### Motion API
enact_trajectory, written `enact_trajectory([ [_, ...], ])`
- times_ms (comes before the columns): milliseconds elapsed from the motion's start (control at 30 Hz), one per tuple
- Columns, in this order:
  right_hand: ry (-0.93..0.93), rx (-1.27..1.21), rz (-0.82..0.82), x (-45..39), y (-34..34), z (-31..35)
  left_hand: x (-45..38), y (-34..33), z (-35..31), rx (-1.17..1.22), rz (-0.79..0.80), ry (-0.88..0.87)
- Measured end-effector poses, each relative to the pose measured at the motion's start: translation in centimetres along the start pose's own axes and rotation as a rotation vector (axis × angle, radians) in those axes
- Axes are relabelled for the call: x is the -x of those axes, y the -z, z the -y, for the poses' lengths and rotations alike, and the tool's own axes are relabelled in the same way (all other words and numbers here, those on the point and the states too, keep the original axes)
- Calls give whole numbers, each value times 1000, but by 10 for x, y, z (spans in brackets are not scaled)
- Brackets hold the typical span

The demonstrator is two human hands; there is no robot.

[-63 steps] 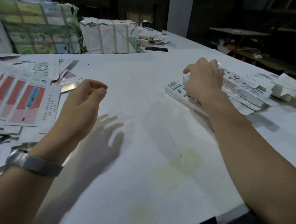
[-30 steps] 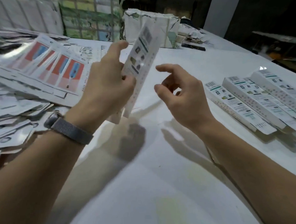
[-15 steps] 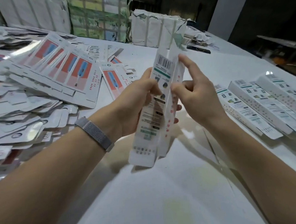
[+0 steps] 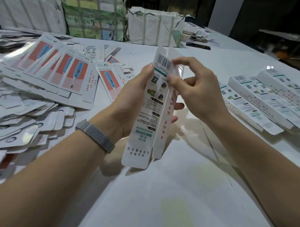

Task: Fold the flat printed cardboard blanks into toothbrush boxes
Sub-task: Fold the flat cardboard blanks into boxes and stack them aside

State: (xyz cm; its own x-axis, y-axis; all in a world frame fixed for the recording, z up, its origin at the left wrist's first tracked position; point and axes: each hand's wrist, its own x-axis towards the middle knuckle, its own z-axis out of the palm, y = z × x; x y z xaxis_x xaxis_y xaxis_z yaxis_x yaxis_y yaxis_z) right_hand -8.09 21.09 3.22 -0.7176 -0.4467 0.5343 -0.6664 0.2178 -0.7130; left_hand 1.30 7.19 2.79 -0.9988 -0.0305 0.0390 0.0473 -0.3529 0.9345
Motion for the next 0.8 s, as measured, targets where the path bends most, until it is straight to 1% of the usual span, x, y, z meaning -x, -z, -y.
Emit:
enact_trajectory([
  [100, -10, -23, -31, -3, 3, 3, 0, -5, 1, -28, 51, -21],
  [167, -36, -34, -17, -6, 7, 2, 0, -8, 1, -38, 92, -21],
  [300, -50, 55, -4, -11, 17, 0, 1, -8, 2, -98, 134, 21],
  [433, -44, 39, -16, -13, 25, 2, 3, -11, 3, -90, 159, 46],
  [600, -26, 43, 1, -15, 28, 5, 1, -12, 5, -37, 110, 59],
  [667, -42, -5, 5, -14, 26, 3, 1, -14, 7, -39, 76, 51],
  [800, -29, -120, -69, -9, 16, 2, 0, -18, 12, -65, -4, -21],
])
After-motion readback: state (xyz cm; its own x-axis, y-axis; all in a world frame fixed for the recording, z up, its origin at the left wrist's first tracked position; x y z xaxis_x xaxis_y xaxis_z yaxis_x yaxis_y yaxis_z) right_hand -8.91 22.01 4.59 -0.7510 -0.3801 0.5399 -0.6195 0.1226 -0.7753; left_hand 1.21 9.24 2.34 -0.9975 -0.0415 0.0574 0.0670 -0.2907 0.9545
